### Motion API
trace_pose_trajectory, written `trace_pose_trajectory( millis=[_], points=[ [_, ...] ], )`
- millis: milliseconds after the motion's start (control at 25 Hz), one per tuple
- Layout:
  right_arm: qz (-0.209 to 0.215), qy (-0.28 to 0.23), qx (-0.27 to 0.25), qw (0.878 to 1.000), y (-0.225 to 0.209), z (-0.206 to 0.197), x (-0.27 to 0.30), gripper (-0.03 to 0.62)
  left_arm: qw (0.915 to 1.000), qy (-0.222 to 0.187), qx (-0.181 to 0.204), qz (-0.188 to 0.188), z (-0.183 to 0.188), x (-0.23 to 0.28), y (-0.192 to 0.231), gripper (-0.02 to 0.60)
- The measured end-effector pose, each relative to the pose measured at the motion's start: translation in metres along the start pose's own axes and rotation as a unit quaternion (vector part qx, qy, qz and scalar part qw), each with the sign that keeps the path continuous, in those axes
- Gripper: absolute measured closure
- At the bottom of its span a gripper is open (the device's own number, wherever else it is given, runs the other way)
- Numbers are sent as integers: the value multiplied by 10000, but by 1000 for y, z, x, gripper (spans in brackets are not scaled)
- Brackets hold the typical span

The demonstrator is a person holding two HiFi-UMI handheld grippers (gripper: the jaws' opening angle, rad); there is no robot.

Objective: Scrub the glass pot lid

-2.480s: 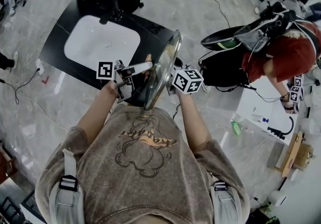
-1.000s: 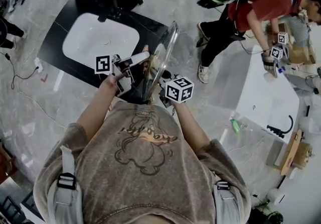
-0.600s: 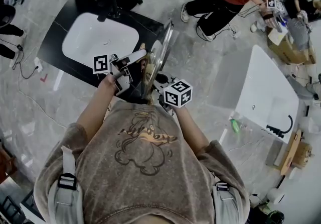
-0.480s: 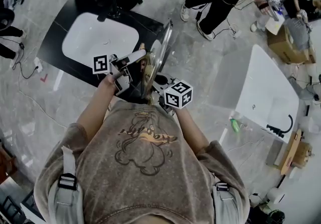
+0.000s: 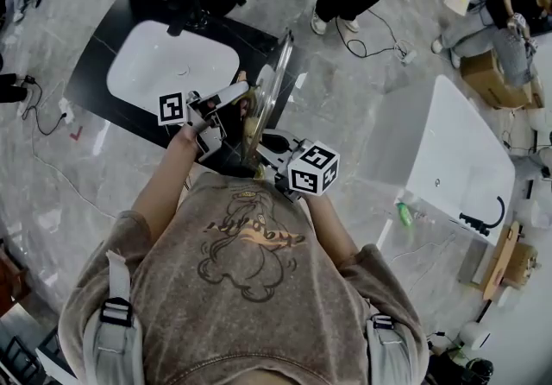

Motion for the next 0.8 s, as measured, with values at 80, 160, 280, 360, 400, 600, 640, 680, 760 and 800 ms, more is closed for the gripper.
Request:
trace_pose_trajectory(
  millis=[80, 160, 280, 360, 400, 600, 640, 680, 760, 800],
  points=[
    [88, -39, -19, 10000, 3, 7, -2, 553, 10000, -20, -20, 6, 0, 0, 0, 400],
    [175, -153, -10, 9997, 6, 14, -5, 553, 10000, -51, -50, 10, 0, 0, 0, 400],
    [249, -393, 3, 9989, 12, 27, -8, 553, 9999, -77, -69, 11, 0, -1, -1, 400],
    [258, -528, -30, 9983, 15, 34, -11, 553, 9999, -76, -75, 11, -1, -1, 0, 400],
    [256, -580, -63, 9980, 16, 39, -13, 553, 9999, -73, -78, 12, -2, -1, -1, 400],
    [205, -804, -209, 9963, 19, 60, -17, 553, 9999, -88, -121, 30, -2, -3, 1, 400],
    [190, -854, -243, 9959, 19, 64, -17, 553, 9999, -83, -125, 31, -1, -3, 2, 400],
    [176, -909, -272, 9953, 18, 69, -18, 553, 9999, -76, -130, 29, -1, -4, 4, 400],
    [141, -1025, -307, 9942, 18, 77, -21, 553, 9999, -69, -150, 24, -3, -3, 5, 400],
    [115, -1084, -320, 9935, 18, 80, -23, 553, 9998, -68, -163, 26, -4, -3, 5, 400]
  ],
)
Point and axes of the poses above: the fingertips, and each gripper's own axes: x forward along the fingers, y to its left, z out of its top, the point moved 10 cm from there along -x, backward along the fingers, and after that the axes turned 4 degrees about -x, right-handed, at the moved point
